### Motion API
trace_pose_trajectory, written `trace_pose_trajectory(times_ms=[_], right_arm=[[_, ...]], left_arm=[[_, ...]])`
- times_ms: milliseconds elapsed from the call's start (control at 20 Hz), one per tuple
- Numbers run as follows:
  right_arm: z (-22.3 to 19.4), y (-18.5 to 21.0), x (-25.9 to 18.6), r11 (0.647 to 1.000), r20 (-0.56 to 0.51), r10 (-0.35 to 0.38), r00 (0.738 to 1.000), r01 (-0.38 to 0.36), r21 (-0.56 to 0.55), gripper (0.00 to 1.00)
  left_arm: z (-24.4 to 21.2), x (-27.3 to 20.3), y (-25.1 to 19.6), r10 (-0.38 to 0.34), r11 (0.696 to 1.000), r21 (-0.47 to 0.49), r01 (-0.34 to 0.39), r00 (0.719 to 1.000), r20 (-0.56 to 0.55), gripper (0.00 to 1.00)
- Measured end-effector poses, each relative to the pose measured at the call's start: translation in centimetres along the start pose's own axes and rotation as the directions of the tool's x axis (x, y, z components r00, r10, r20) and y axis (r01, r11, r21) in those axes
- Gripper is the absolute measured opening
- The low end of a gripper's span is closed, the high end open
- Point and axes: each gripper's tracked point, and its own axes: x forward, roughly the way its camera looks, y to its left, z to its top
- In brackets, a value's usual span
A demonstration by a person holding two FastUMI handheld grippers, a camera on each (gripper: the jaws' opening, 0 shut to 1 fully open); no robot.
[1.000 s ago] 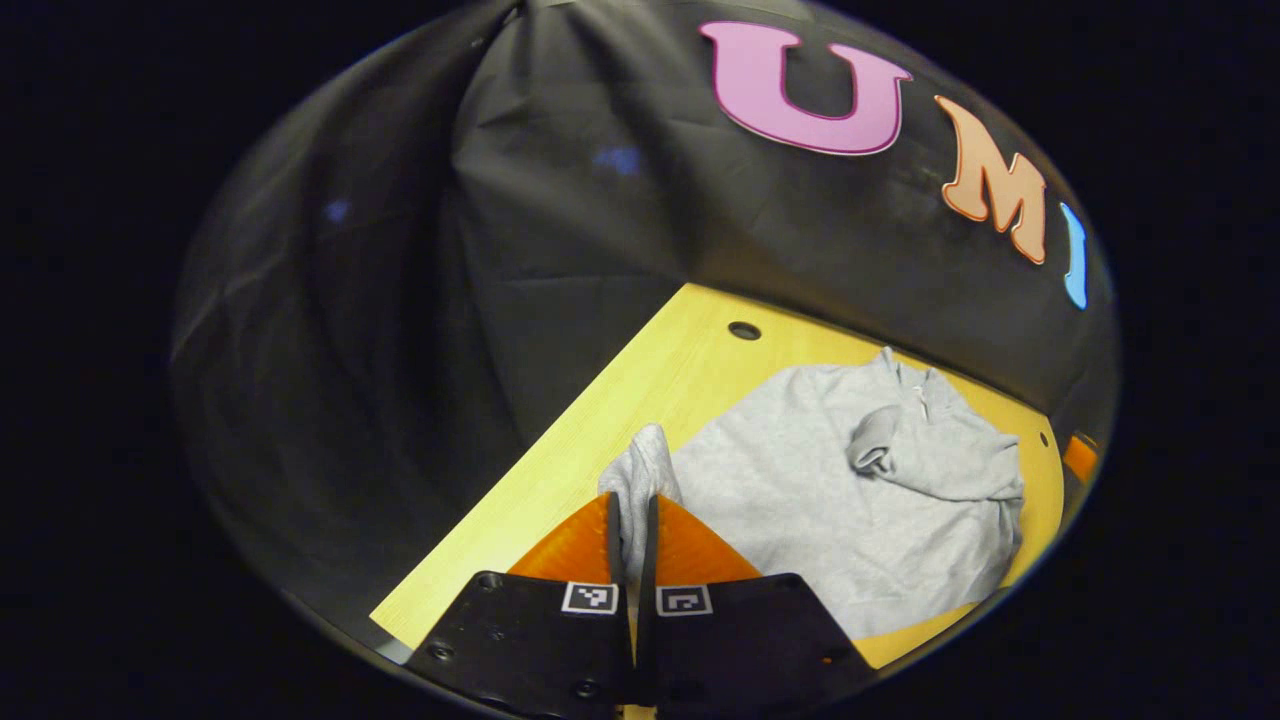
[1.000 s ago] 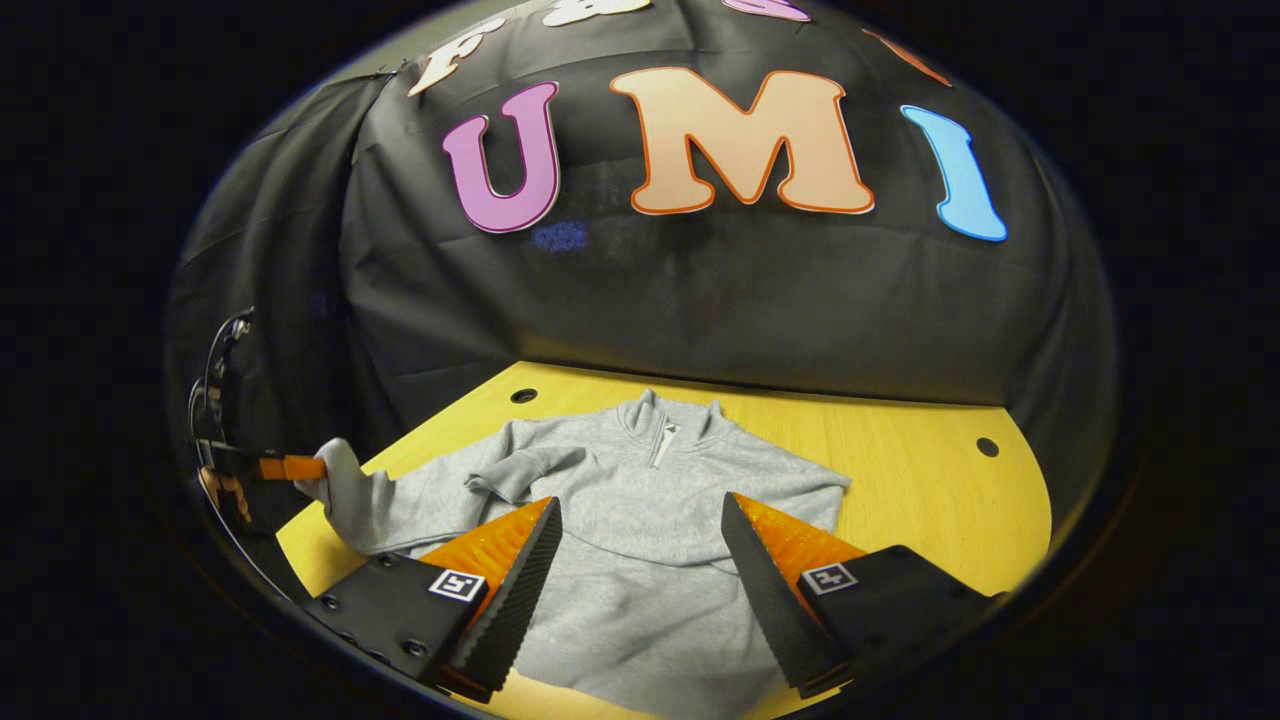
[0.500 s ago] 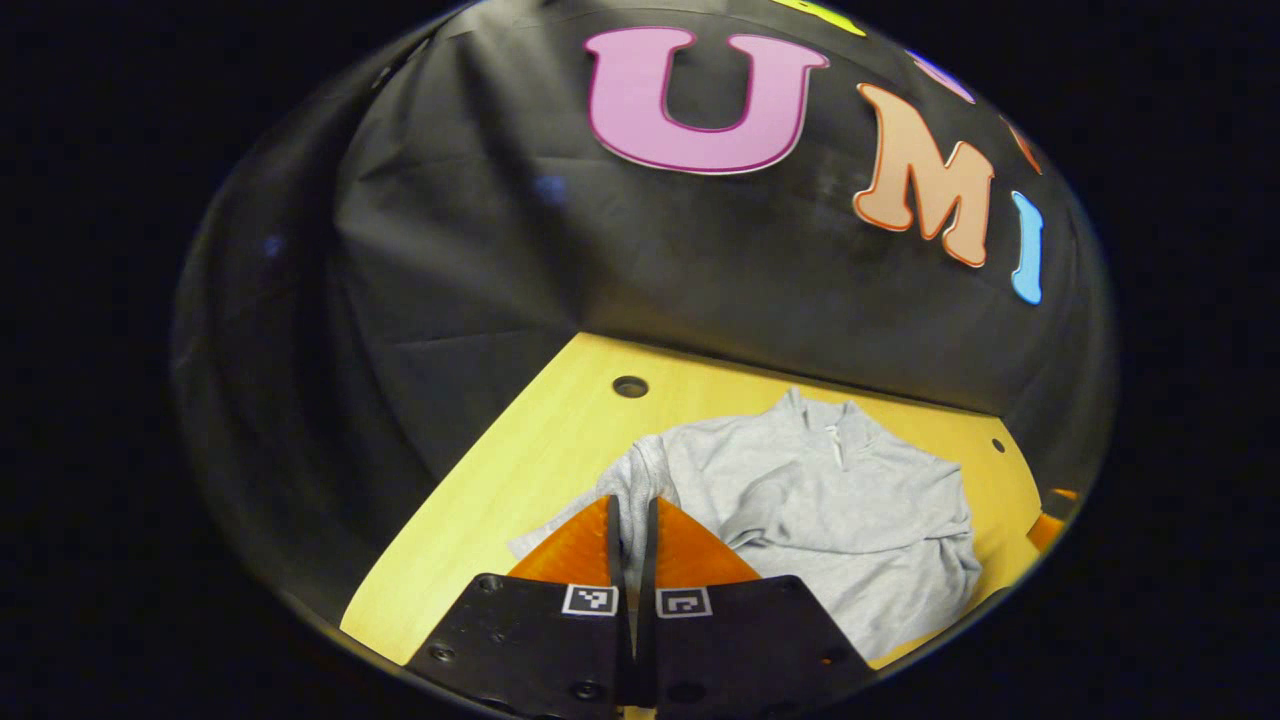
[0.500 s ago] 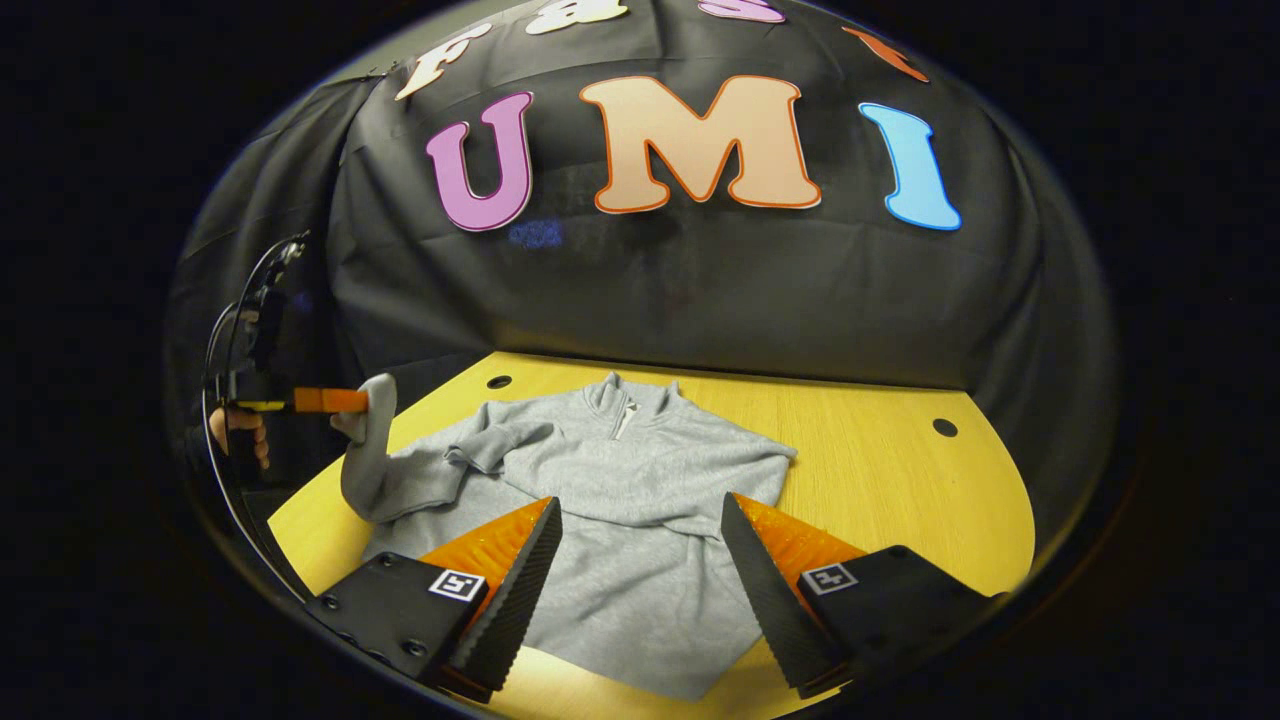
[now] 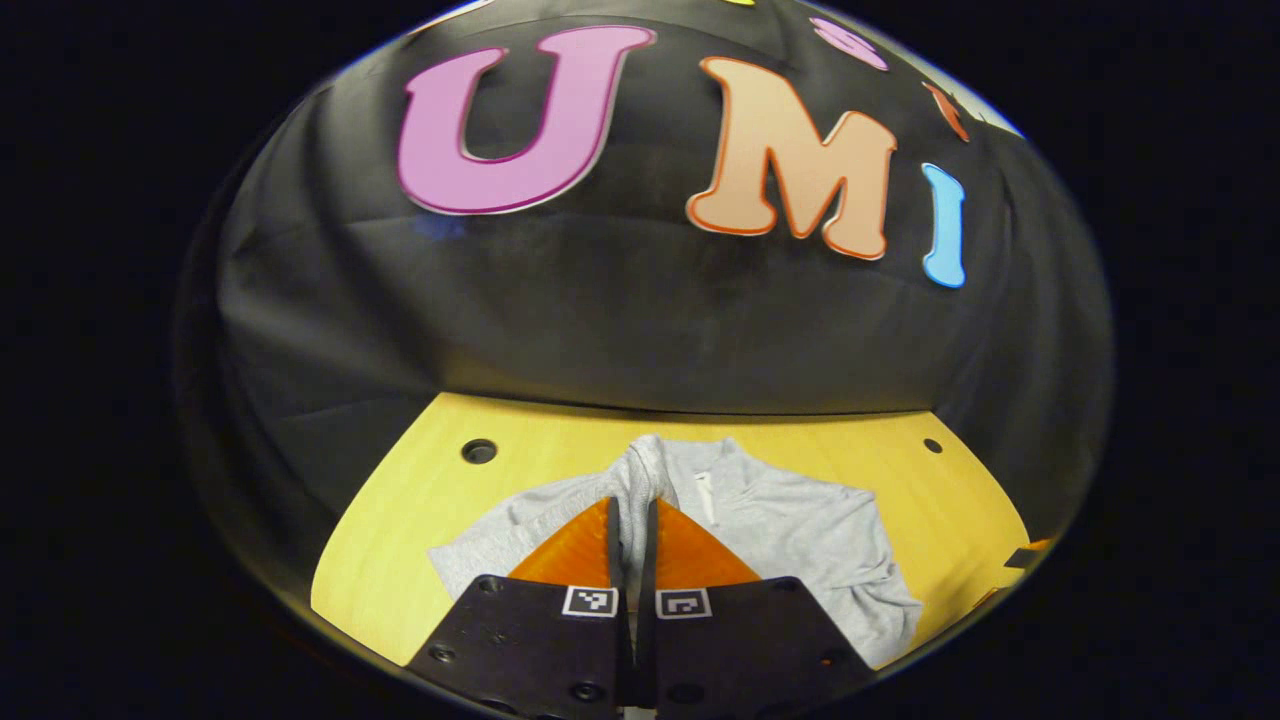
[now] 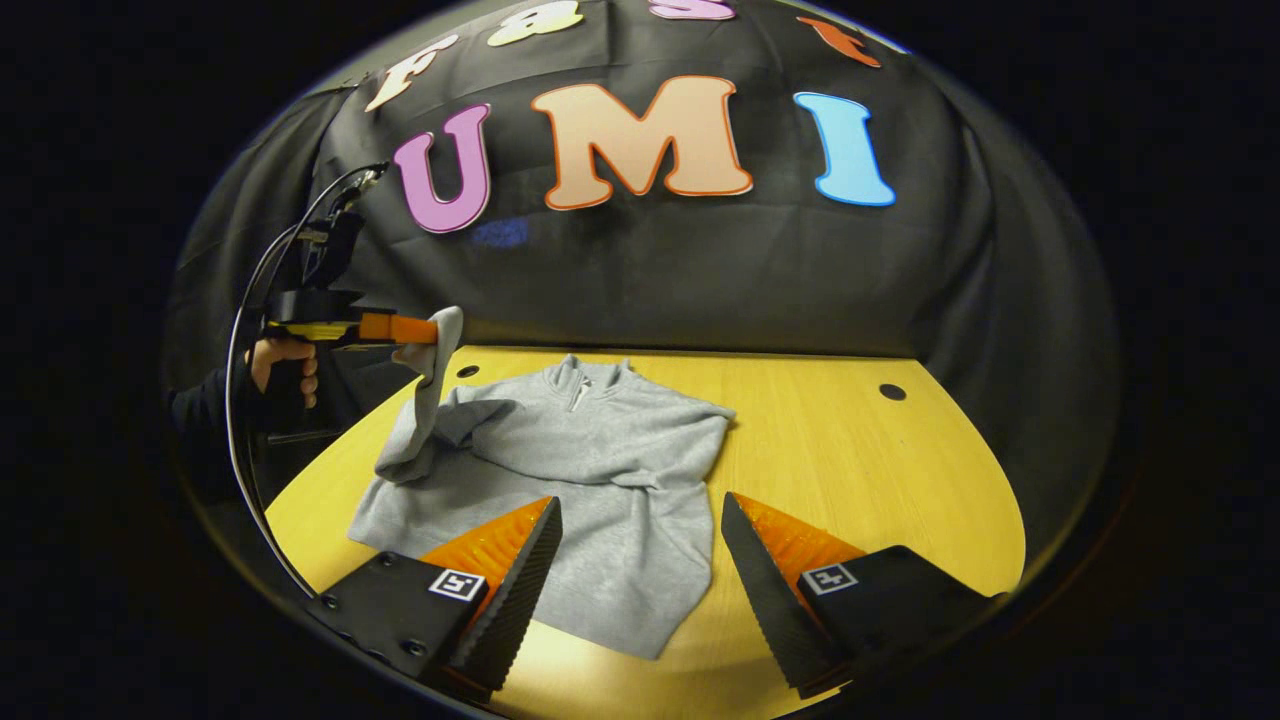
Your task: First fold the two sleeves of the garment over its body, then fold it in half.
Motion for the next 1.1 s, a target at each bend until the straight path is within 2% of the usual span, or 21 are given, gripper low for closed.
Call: trace_pose_trajectory(times_ms=[300,350,450,550,650,700,800,950,1000,1050,1100], right_arm=[[-1.6,-4.6,-3.1,0.996,-0.010,-0.071,0.997,0.072,0.052,0.99],[-1.8,-5.1,-3.4,0.995,-0.015,-0.080,0.997,0.081,0.055,0.99],[-2.4,-6.3,-4.3,0.993,-0.020,-0.096,0.995,0.097,0.065,0.96],[-2.8,-7.4,-5.0,0.991,-0.024,-0.111,0.994,0.112,0.074,0.98],[-3.1,-8.1,-5.5,0.989,-0.024,-0.121,0.992,0.123,0.084,0.99],[-3.3,-8.5,-5.7,0.988,-0.024,-0.127,0.992,0.129,0.088,0.99],[-3.4,-9.0,-6.2,0.986,-0.017,-0.137,0.990,0.138,0.094,0.98],[-3.9,-9.2,-6.5,0.986,-0.024,-0.136,0.990,0.137,0.098,0.99],[-4.0,-9.0,-6.5,0.986,-0.028,-0.131,0.991,0.133,0.098,0.96],[-4.1,-8.9,-6.4,0.987,-0.029,-0.127,0.991,0.130,0.096,0.96],[-4.2,-8.9,-6.2,0.987,-0.024,-0.125,0.992,0.127,0.094,0.98]], left_arm=[[-0.7,3.1,-9.8,-0.120,0.991,0.053,0.123,0.992,-0.040,0.00],[-0.8,3.5,-11.3,-0.140,0.988,0.059,0.142,0.989,-0.043,0.02],[-1.2,4.3,-14.5,-0.173,0.981,0.082,0.177,0.983,-0.054,0.00],[-1.8,4.9,-16.6,-0.193,0.973,0.112,0.201,0.978,-0.073,0.02],[-2.7,6.2,-18.5,-0.195,0.969,0.136,0.207,0.976,-0.094,0.00],[-3.2,6.6,-18.9,-0.186,0.968,0.149,0.200,0.977,-0.102,0.02],[-4.2,7.5,-19.3,-0.161,0.970,0.166,0.177,0.981,-0.110,0.00],[-5.7,8.9,-19.5,-0.135,0.975,0.157,0.155,0.982,-0.132,0.00],[-6.2,8.8,-19.9,-0.149,0.976,0.136,0.168,0.979,-0.141,0.09],[-6.0,8.5,-20.3,-0.162,0.978,0.111,0.178,0.977,-0.137,0.11],[-5.6,8.3,-20.6,-0.173,0.978,0.094,0.184,0.978,-0.117,0.26]])
